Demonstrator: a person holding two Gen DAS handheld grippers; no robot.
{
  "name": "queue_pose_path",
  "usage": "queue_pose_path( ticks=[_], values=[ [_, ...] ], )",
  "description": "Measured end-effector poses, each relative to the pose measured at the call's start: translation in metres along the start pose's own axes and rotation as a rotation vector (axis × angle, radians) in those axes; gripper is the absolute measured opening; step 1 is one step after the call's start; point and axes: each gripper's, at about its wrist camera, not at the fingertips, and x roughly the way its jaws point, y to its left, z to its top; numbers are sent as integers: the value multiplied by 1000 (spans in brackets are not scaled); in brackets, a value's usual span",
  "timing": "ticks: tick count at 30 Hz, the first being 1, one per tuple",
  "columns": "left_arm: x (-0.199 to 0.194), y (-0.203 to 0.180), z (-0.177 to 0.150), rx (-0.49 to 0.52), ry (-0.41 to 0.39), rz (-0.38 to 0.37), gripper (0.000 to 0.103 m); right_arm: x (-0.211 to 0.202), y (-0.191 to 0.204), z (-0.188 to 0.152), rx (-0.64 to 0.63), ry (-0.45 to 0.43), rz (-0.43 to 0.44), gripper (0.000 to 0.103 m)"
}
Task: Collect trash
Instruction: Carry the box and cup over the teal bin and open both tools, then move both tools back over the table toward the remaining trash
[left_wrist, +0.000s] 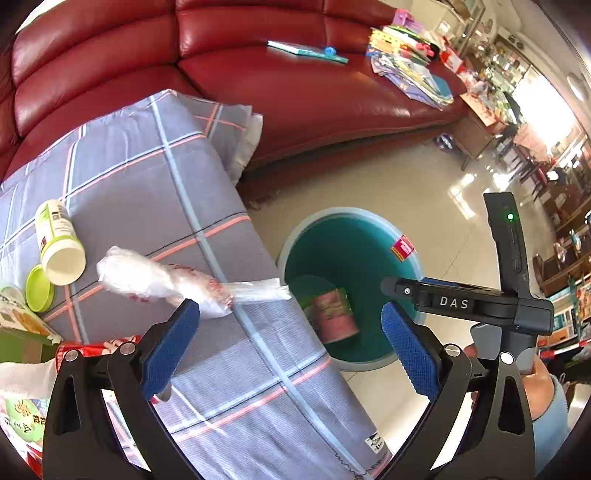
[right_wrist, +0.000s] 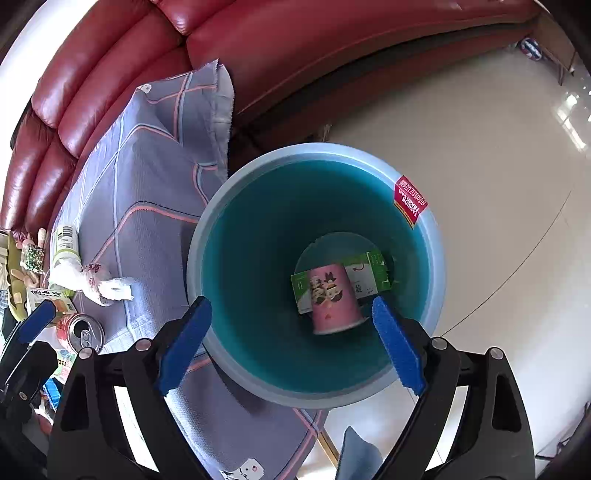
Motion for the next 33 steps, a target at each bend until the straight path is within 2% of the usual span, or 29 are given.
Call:
queue_pose_path(
  ticks=[8,19,28,33],
  values=[
    [-22,21,-17,-34,-20,-1,99,-22,26,-19,-53,-38,-50,88],
    [-75,60,-50,-66,-78,36,99,-46,92,-56,-168,-74,-26,88],
    [-122,120,-87,-172,-136,97,99,-50,146,-86,-274,-65,-6,88],
    [-133,159,-98,-255,-149,142,99,-45,163,-92,-302,-57,-7,88]
  ],
)
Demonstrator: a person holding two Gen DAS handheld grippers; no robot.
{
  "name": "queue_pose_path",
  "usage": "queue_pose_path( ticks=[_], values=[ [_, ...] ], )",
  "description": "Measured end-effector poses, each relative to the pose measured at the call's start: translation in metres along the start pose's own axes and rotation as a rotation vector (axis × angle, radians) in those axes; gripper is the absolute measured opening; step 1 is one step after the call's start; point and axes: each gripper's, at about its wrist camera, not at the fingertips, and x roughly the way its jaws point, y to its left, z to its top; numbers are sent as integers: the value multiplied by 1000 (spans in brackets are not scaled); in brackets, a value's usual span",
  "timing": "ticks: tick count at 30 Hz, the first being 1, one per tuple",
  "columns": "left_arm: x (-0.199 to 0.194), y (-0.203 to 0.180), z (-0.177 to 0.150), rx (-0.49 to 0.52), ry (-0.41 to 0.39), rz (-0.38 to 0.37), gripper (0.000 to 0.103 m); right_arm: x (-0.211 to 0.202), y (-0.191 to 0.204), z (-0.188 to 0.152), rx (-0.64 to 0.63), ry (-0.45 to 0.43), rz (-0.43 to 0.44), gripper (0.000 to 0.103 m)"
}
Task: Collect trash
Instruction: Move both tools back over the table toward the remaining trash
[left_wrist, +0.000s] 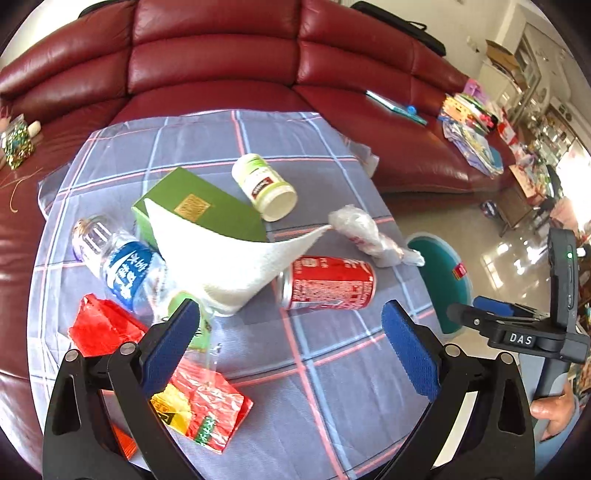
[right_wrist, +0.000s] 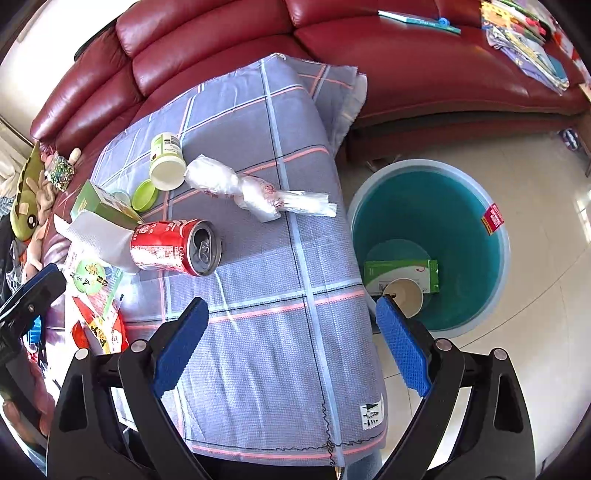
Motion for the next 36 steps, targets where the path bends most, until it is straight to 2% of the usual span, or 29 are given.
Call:
queue_pose_path(
  ticks=[6,13,20,31,36],
  values=[
    [-2,39,24,-122,-13,-1,99,8,6,0,-2,18,9,88],
    [17,55,46,-155,7,69,99,16,9,-1,1,34,22,88],
    [29,65,12,-102,61,122,99,23,27,1,-33,54,43,88],
    [20,98,-48,-69,118,74,99,34,93,4,-152,85,72,88],
    [19,115,-65,-81,135,58,99,37,126,0,-174,105,135,88]
  ],
)
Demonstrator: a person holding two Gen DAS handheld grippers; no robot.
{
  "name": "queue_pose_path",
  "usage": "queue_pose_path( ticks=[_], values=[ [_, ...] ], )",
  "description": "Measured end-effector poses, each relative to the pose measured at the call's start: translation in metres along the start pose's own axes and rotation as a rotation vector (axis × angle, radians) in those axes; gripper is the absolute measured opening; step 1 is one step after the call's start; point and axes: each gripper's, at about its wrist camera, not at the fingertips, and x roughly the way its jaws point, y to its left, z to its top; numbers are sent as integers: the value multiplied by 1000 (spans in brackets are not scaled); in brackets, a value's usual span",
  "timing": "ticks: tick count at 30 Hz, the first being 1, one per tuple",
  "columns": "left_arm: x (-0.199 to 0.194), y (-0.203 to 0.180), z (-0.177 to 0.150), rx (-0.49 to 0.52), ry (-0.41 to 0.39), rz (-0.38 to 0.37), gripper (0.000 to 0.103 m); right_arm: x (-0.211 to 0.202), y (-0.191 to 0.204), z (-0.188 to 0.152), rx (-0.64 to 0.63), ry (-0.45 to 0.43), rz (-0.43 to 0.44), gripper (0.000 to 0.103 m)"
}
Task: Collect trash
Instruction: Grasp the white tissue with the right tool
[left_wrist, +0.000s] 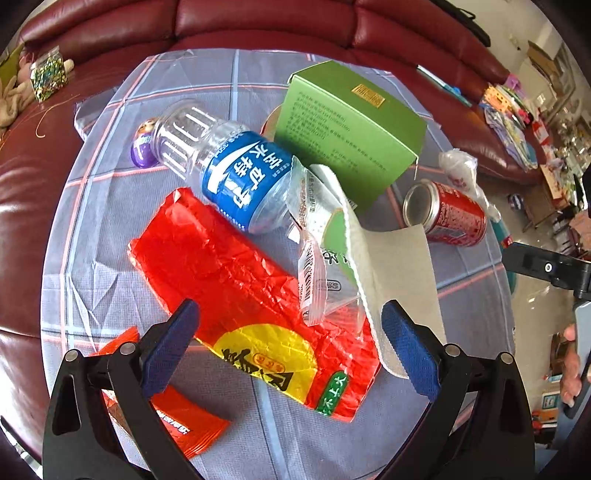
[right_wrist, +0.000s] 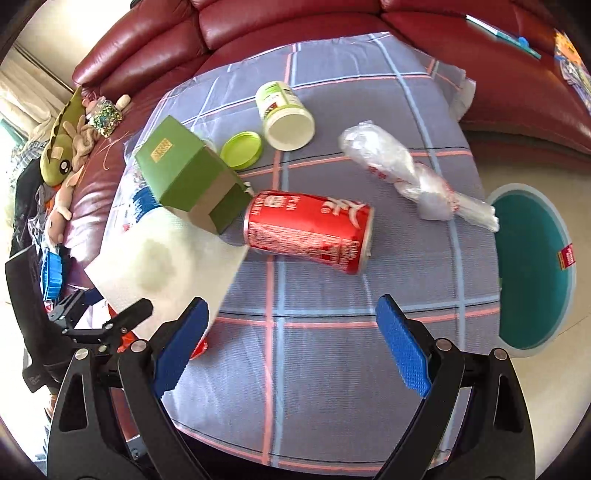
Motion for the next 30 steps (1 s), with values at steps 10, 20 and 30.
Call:
queue_pose_path(
  ticks=[10,20,30],
  values=[
    [-15,41,-24,-6,-6,-10,99,63,62,-15,-46,107,100,88],
    [-22,85,-27,-99,-28,12,99,98,100,-29,-173,95,7,90],
    [-20,80,-24,-102,-38,24,99,89,111,-39,-262,52,-42,26]
  ],
)
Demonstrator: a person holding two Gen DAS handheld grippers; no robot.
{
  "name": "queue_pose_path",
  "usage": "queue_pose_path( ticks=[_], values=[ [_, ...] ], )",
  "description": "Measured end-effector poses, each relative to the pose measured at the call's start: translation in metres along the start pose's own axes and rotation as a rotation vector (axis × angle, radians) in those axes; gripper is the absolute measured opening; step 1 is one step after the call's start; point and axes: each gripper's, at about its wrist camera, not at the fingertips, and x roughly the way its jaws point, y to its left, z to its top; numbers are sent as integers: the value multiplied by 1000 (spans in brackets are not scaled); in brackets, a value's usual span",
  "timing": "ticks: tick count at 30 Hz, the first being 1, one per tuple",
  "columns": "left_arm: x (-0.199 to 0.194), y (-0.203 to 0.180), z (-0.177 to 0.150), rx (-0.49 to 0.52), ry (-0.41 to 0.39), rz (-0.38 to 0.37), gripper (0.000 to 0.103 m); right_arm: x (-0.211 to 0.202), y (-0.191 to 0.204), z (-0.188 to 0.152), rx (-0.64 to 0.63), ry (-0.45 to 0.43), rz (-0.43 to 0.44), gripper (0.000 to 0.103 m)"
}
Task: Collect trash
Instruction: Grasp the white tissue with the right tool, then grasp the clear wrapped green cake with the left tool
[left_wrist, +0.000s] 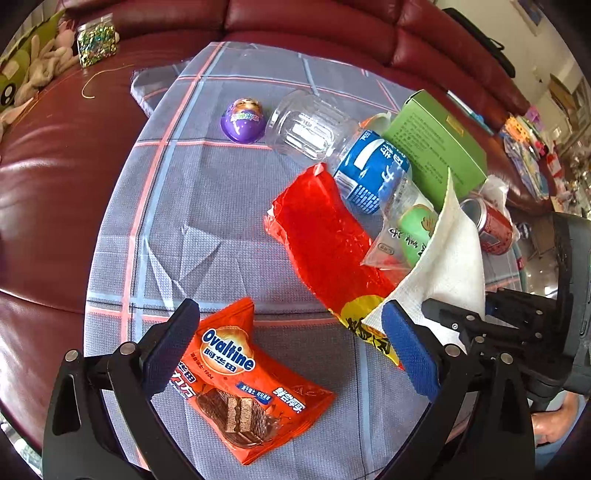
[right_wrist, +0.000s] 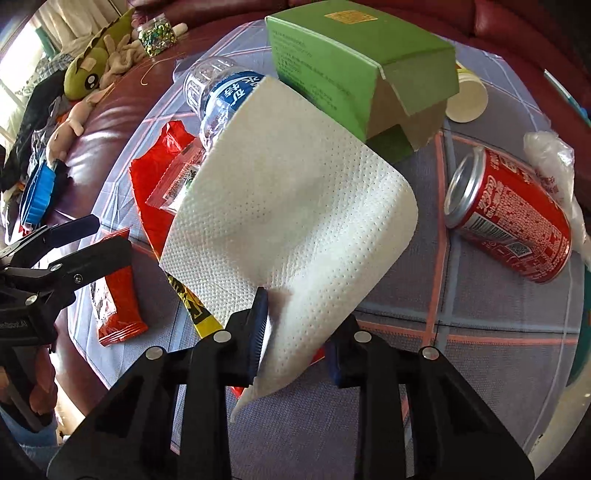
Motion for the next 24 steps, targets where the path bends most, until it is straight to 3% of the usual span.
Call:
queue_pose_path(
  ticks=[5,6,7,8,13,17,24],
  values=[
    [-2,-18,1,47,-10,12,99,-19,-17,-9,42,-5,27,26],
    [-2,-23,1,59,-14,11,99,-22,-20,-11,48,-10,26,22],
    [-2,-27,2,72,-16,8,99,-26,-23,-13,49,-17,20,5],
    [-1,-32,2,85,-17,6,99,-28,-25,-15,50,-19,14,3],
    [11,-50,8,123,2,9,99,-43,-49,-24,97,-34,19,2],
    [19,-72,13,181,12,-16,99,-59,-73,-33,130,-62,-27,2],
    [53,-96,22,263,46,39,99,-71,-102,-45,200,-69,-23,2]
  ],
)
